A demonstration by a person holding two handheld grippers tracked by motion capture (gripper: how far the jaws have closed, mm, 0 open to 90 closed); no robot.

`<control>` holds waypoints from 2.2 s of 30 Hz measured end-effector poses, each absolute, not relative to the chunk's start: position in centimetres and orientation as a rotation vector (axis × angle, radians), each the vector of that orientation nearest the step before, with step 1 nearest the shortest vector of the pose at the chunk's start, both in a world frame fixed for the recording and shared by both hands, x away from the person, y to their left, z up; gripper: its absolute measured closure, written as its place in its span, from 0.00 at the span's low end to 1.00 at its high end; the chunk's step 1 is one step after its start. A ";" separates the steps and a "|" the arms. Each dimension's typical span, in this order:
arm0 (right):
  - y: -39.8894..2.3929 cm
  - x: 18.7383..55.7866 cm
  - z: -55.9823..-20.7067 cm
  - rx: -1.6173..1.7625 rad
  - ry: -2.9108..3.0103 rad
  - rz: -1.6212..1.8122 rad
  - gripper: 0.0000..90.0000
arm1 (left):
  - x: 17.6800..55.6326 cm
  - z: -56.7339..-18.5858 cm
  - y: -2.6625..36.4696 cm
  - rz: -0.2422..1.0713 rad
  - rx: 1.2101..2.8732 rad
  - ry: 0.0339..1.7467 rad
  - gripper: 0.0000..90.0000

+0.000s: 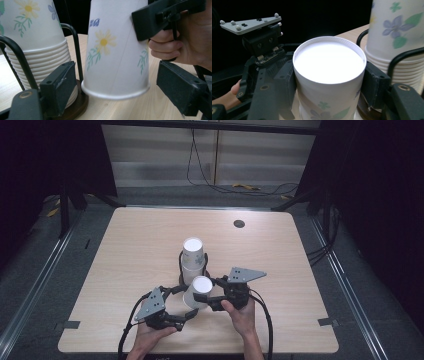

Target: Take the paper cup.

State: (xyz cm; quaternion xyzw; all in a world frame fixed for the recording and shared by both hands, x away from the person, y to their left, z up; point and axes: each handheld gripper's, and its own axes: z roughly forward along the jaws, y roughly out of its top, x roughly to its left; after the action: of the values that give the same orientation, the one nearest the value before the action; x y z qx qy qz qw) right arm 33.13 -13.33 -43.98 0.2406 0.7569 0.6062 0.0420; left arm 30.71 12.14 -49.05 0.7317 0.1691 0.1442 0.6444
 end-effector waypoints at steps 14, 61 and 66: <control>-11.8 33.1 -44.5 0.727 2.327 1.904 0.41 | 30.9 -49.5 11.8 0.340 1.663 0.398 0.19; -13.2 32.8 -44.0 0.747 2.228 1.886 0.16 | 31.6 -48.8 12.9 0.320 1.747 0.409 0.31; -13.9 32.6 -43.9 0.749 2.205 1.875 0.15 | 31.9 -48.6 13.1 0.317 1.776 0.415 0.31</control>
State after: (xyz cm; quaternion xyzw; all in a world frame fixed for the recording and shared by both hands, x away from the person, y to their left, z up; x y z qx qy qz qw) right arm 32.58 -13.86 -43.91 0.2499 0.7353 0.6254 0.0758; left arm 31.89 13.15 -48.64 0.7664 0.1791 0.1367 0.6015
